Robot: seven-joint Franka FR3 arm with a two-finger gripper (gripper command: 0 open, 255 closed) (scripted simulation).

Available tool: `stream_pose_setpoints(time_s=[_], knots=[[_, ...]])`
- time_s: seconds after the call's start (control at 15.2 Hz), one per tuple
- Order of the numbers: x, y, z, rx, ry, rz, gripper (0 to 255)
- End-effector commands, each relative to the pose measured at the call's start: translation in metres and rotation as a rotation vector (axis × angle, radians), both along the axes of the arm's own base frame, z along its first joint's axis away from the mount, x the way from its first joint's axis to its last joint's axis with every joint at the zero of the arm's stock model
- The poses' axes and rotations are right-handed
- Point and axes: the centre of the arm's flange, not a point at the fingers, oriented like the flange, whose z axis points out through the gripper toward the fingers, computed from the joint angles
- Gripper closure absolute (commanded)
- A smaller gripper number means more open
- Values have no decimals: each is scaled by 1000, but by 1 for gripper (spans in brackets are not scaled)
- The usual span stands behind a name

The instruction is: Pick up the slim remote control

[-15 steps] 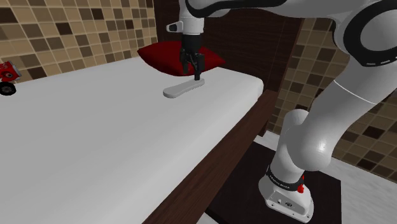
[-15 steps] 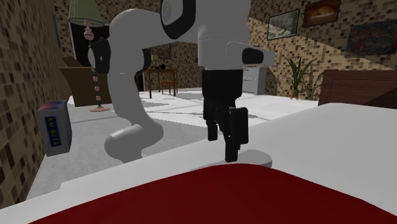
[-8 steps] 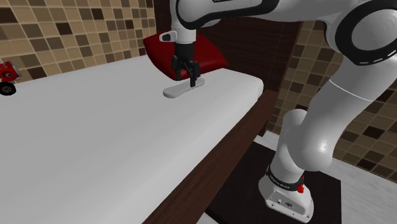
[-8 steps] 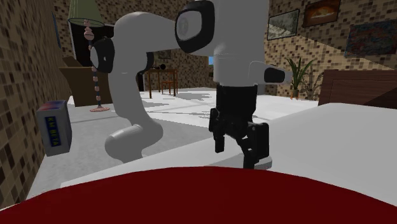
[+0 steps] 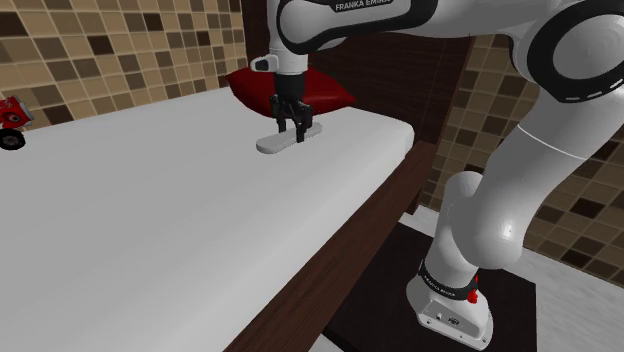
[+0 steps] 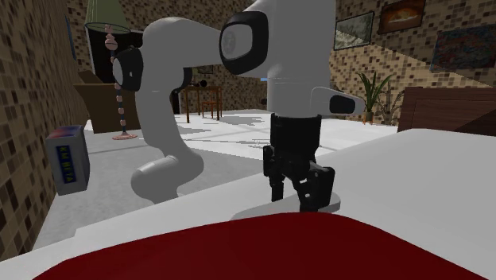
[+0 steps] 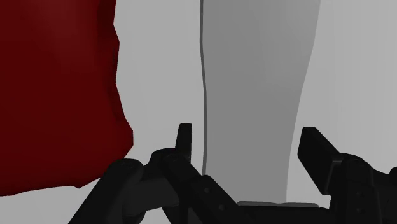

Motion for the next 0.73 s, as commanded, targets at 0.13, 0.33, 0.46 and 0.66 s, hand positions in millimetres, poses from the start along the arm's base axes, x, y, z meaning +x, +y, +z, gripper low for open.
stream_pose_setpoints(time_s=[0.13, 0.33, 0.46, 0.66], knots=[[0, -1, -1, -1, 2, -2, 255], [0, -1, -2, -1, 3, -2, 255], [0, -1, 9, -1, 3, -2, 255], [0, -1, 25, -1, 3, -2, 255]])
